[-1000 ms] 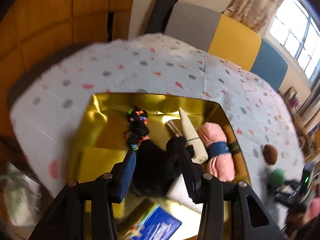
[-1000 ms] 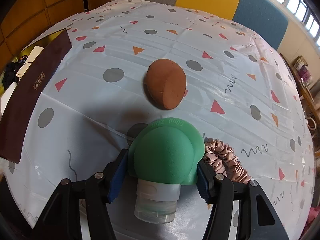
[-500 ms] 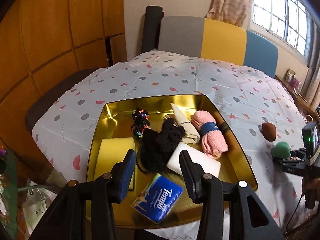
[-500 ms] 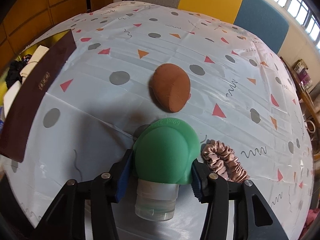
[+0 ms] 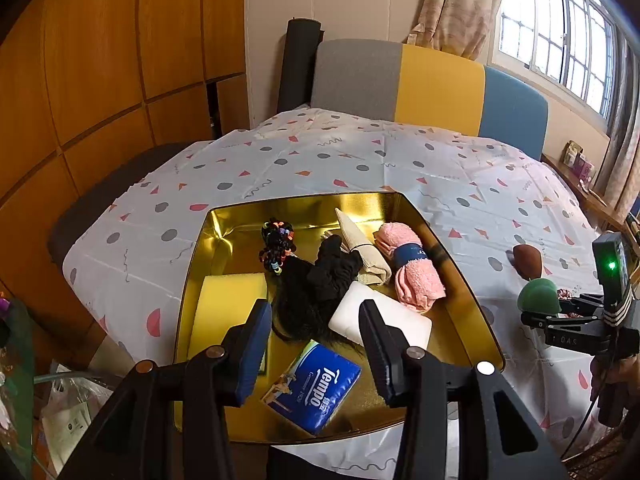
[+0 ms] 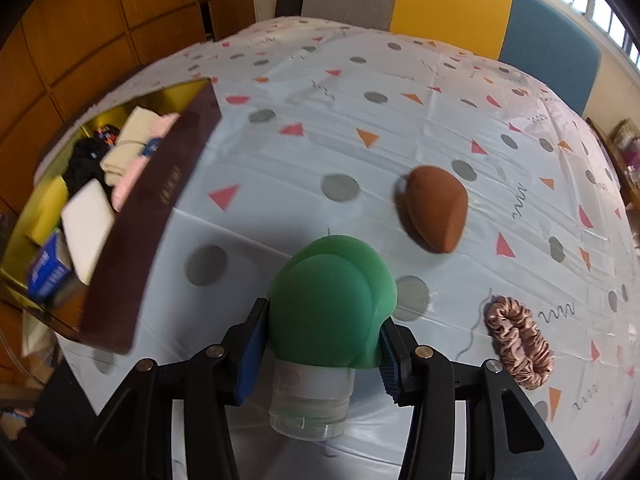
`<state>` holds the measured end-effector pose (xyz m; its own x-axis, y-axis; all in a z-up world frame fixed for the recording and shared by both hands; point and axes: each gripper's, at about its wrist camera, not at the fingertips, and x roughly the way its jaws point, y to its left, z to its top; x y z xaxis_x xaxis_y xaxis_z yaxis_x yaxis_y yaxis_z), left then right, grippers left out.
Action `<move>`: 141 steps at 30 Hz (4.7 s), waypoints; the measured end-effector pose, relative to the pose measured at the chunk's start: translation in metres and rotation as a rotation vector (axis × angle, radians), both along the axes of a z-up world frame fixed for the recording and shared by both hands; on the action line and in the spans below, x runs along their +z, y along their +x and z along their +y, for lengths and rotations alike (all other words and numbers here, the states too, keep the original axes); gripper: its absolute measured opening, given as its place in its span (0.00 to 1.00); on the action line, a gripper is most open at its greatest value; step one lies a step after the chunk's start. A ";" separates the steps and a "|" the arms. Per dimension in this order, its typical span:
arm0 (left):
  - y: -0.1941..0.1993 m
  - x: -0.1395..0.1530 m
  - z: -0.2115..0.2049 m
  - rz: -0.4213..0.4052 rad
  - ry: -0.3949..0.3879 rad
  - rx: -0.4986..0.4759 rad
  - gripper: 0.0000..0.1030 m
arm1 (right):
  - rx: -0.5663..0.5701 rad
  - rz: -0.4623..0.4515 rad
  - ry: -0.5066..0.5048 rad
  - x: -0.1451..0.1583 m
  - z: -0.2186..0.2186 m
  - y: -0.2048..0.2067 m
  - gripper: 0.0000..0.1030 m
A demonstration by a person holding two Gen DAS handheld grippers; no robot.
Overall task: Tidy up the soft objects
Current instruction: 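Carry the green-capped bottle into the gold tray and open the right gripper, then grasp the pink satin scrunchie with right while left grasps the brown makeup sponge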
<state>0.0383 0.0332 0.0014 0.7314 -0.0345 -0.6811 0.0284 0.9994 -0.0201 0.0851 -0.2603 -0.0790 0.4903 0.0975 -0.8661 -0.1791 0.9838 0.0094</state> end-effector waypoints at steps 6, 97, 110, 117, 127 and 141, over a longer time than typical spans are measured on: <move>-0.002 -0.002 0.001 0.005 -0.007 -0.004 0.44 | -0.003 -0.038 0.057 0.019 0.010 -0.003 0.48; 0.002 0.006 -0.079 0.038 0.030 -0.251 0.45 | -0.388 -0.146 0.161 0.047 -0.139 -0.019 0.81; 0.033 0.005 -0.179 0.125 -0.022 -0.447 0.45 | -0.539 -0.028 0.222 0.007 -0.194 -0.004 0.80; 0.053 -0.015 -0.218 0.218 -0.050 -0.491 0.45 | -0.386 0.093 0.054 -0.021 -0.161 0.014 0.80; 0.083 -0.044 -0.244 0.327 -0.109 -0.478 0.45 | -0.303 0.116 -0.025 -0.026 -0.142 0.017 0.17; 0.149 -0.075 -0.295 0.447 -0.276 -0.407 0.45 | -0.340 0.151 0.053 -0.027 -0.149 0.018 0.18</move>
<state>0.1875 -0.2616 -0.0740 0.2721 -0.4647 -0.8426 0.3316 0.8673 -0.3712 0.1027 -0.4093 -0.1056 0.3692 -0.0026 -0.9293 0.1651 0.9843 0.0628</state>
